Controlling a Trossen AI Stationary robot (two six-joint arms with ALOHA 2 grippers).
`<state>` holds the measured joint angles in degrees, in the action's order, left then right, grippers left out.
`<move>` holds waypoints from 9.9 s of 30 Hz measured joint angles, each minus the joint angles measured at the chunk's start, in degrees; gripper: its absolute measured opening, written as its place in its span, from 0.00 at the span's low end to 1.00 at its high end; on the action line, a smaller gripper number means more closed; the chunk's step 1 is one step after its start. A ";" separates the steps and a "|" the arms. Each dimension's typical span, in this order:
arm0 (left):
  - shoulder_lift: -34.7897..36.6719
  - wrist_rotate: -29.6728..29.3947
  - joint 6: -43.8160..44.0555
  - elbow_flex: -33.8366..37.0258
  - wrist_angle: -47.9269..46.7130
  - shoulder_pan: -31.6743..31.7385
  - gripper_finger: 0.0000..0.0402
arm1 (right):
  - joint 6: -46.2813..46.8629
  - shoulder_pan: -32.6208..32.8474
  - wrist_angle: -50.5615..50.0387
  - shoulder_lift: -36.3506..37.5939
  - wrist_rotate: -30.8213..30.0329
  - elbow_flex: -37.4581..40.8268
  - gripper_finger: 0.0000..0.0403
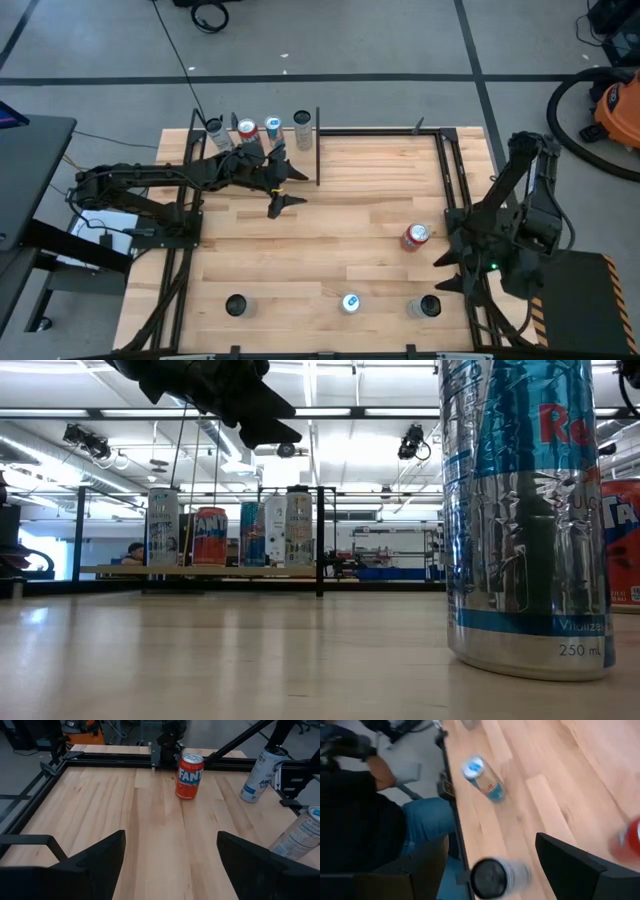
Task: Place canned beverage on shelf
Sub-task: Put the white blue soda can aligned with the other white blue soda can on the shelf
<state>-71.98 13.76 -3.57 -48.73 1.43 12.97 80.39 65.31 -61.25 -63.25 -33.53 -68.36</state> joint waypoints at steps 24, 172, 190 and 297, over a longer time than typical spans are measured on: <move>-0.03 -0.02 -3.02 0.00 3.98 -4.54 0.79 | 40.21 13.66 -4.84 -19.42 8.04 -0.02 0.74; -0.01 -1.37 1.82 0.00 2.46 3.73 0.79 | -63.58 -64.41 28.89 -29.44 29.37 0.00 0.68; -0.01 -1.25 -0.25 0.00 1.40 -0.10 0.79 | -67.58 -64.28 29.29 -34.78 32.84 -0.28 0.69; -25.09 -10.39 3.29 -23.01 -8.75 -16.14 0.79 | -68.44 -64.21 -18.29 -28.54 20.91 -38.36 0.97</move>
<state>-97.07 3.37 -0.29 -71.74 -7.32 -3.17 11.94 1.10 -79.54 -91.79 -12.62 -106.72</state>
